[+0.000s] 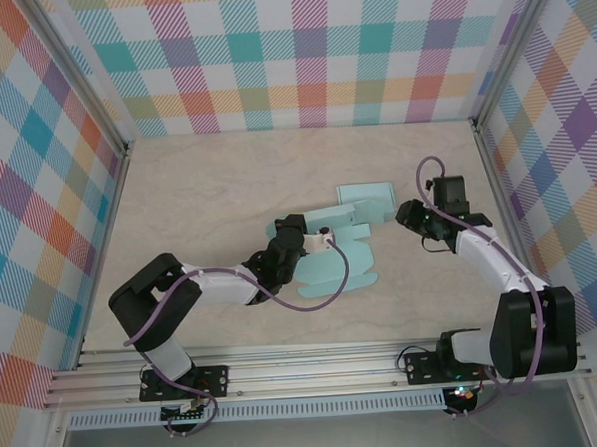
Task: Fold the paper box
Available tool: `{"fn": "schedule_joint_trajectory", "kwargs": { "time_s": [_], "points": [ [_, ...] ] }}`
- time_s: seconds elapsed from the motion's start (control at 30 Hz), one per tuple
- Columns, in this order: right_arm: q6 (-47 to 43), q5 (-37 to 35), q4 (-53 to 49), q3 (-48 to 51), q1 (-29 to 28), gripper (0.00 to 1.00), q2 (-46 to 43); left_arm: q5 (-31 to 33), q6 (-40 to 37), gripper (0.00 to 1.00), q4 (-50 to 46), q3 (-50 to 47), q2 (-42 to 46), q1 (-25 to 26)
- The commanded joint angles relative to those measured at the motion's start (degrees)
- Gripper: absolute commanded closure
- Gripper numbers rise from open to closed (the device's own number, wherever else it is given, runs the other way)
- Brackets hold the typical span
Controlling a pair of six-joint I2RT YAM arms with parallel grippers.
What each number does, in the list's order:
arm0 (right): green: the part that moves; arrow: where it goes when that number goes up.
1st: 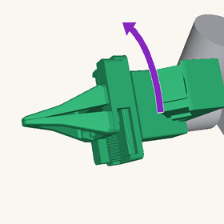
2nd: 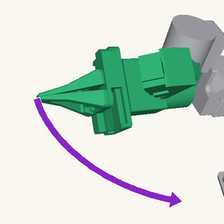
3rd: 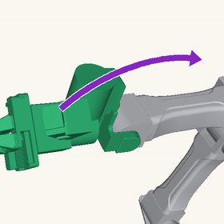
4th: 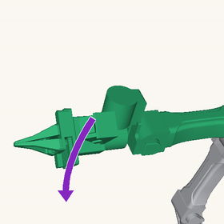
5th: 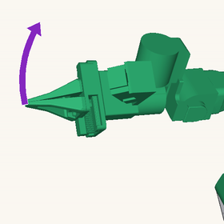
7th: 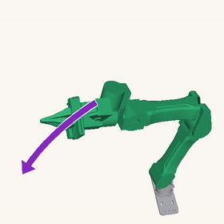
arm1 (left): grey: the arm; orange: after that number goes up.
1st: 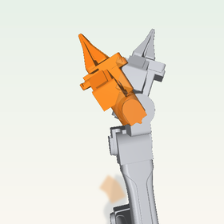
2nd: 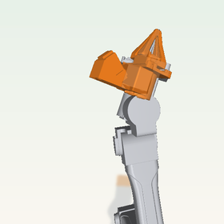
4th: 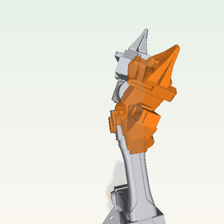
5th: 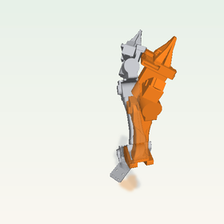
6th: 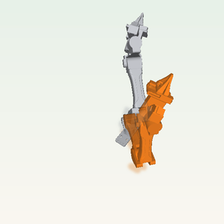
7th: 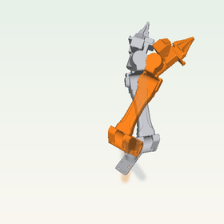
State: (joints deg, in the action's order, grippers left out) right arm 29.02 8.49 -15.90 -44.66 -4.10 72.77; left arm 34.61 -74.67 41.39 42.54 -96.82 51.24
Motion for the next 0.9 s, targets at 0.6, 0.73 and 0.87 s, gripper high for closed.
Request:
{"fn": "schedule_joint_trajectory", "kwargs": {
  "time_s": [0.6,0.73,0.87],
  "points": [
    [0.62,6.80,27.14,7.62,-9.17,0.56,12.41,-3.25,6.11,1.00,-3.12,-0.02,4.24,0.60],
    [0.31,6.80,28.15,5.37,-9.26,0.55,15.38,-3.41,6.30,1.00,-3.57,-0.14,4.62,0.52],
    [-0.57,5.45,27.08,4.05,-9.26,0.51,17.11,-3.65,6.65,1.00,-3.59,-0.14,4.62,0.52]
  ]
}}
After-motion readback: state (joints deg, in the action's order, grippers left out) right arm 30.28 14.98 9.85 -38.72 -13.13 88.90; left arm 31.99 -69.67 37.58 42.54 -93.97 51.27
